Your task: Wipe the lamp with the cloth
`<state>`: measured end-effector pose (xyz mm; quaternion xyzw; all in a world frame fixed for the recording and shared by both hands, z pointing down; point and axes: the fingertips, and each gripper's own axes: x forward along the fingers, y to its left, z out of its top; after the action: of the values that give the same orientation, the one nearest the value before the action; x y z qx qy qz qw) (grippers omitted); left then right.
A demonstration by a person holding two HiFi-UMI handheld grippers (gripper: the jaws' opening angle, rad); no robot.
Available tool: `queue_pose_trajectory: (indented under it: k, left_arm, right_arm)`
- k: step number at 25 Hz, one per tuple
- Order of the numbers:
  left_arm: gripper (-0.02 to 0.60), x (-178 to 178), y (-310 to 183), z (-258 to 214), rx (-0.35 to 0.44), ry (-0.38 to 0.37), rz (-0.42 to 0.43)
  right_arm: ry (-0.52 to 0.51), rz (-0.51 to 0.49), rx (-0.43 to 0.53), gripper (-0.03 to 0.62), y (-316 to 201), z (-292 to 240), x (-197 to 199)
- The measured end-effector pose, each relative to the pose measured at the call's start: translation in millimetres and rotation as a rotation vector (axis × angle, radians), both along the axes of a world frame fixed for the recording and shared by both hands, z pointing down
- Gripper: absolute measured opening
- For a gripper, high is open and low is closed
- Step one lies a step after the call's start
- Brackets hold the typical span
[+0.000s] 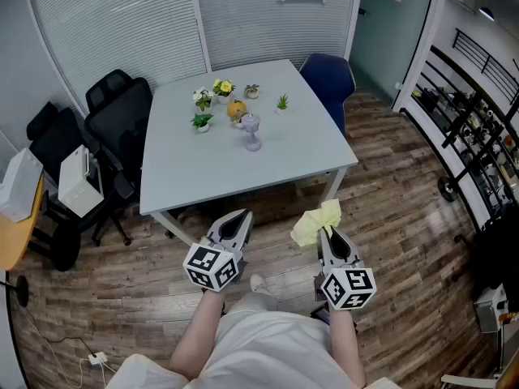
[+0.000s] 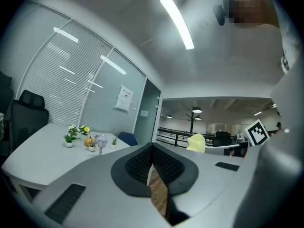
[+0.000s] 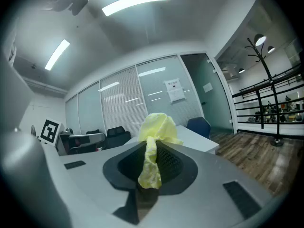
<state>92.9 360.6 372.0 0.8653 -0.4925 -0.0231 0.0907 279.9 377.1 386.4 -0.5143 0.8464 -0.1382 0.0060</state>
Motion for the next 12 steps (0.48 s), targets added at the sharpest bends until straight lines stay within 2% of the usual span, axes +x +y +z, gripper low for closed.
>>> queue_pose_trajectory:
  k: [8, 12]
  left_arm:
    - [0.002, -33.9, 26.5, -5.0, 0.000, -0.014, -0.052]
    - [0.003, -51.3, 35.9, -3.8, 0.002, 0.011, -0.077]
  right_arm:
    - [-0.005, -0.037, -0.001, 0.067, 16.6, -3.1, -27.0]
    - [-0.008, -0.067, 0.002, 0.067, 22.3, -3.4, -44.7]
